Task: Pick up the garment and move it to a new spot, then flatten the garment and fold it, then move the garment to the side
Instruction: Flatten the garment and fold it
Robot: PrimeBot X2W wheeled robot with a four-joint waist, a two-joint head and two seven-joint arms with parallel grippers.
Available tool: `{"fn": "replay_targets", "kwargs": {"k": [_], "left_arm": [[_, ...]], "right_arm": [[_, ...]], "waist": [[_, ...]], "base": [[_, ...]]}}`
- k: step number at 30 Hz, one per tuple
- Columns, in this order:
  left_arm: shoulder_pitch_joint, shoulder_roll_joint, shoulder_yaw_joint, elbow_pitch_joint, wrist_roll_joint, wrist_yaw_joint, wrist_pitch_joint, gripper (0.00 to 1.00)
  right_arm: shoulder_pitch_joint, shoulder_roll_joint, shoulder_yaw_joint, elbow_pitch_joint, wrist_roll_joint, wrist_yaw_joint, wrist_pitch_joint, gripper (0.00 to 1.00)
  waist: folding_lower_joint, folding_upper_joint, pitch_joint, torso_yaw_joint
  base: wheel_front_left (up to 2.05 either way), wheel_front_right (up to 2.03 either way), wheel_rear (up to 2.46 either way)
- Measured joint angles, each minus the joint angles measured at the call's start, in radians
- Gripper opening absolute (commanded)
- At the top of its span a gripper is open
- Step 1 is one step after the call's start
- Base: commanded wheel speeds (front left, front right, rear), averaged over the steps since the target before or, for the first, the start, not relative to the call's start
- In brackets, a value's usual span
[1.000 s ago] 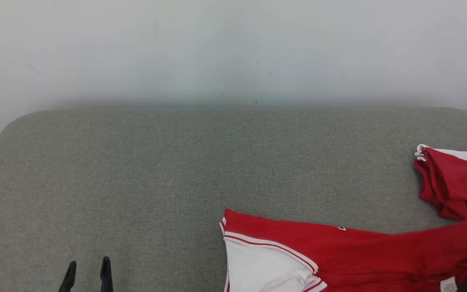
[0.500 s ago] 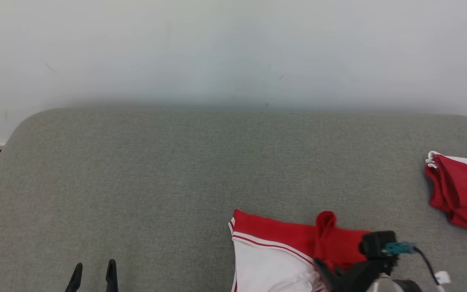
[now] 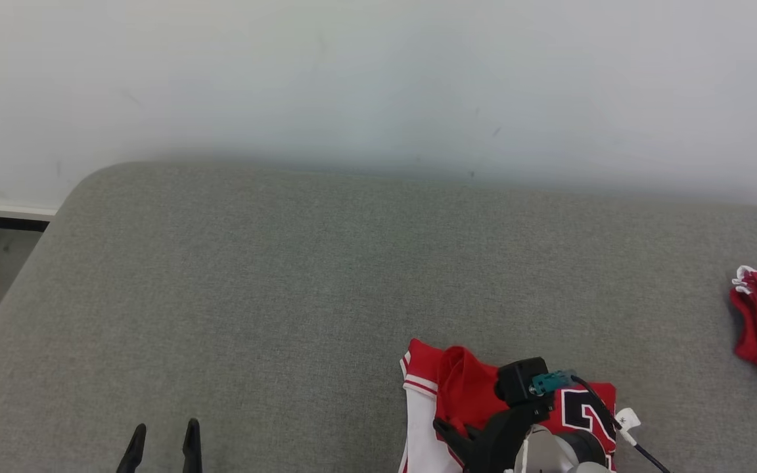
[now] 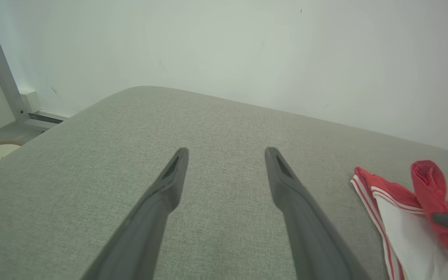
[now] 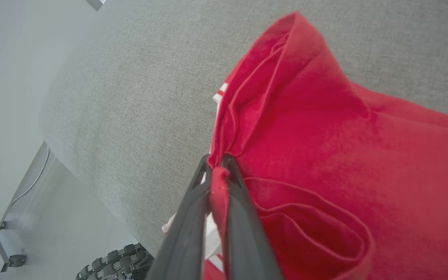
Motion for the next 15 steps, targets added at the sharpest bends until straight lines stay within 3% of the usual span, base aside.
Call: {"fn": "replay_targets", "kwargs": {"k": [7,8,9,10,15], "left_arm": [[0.000,0.002,-0.010,0.018,-0.002,-0.003,0.000,1.00],[0.000,0.002,-0.010,0.020,-0.002,-0.003,0.000,1.00],[0.000,0.003,-0.010,0.022,-0.002,-0.003,-0.001,1.00],[0.000,0.003,-0.010,0.024,-0.002,-0.003,-0.001,1.00],[0.001,0.007,-0.009,0.027,-0.004,-0.003,-0.005,1.00]], "right_arm": [[-0.060,0.000,0.038,0.119,0.026,0.000,-0.049,0.00],[-0.068,0.000,0.042,0.137,0.030,0.000,-0.057,0.21],[-0.073,0.000,0.046,0.149,0.031,0.000,-0.065,0.55],[-0.077,0.000,0.049,0.155,0.036,0.000,-0.072,1.00],[-0.091,0.000,0.053,0.136,0.115,0.000,-0.130,1.00]], "waist": [[0.0000,0.0000,-0.006,0.030],[0.0000,0.0000,-0.008,0.032],[0.0000,0.0000,-0.009,0.034],[0.0000,0.0000,-0.011,0.035],[-0.0001,0.0000,-0.019,0.034]], "base": [[0.00,0.00,0.00],[0.00,0.00,0.00],[0.00,0.00,0.00],[0.00,0.00,0.00],[0.00,0.00,0.00]]}}
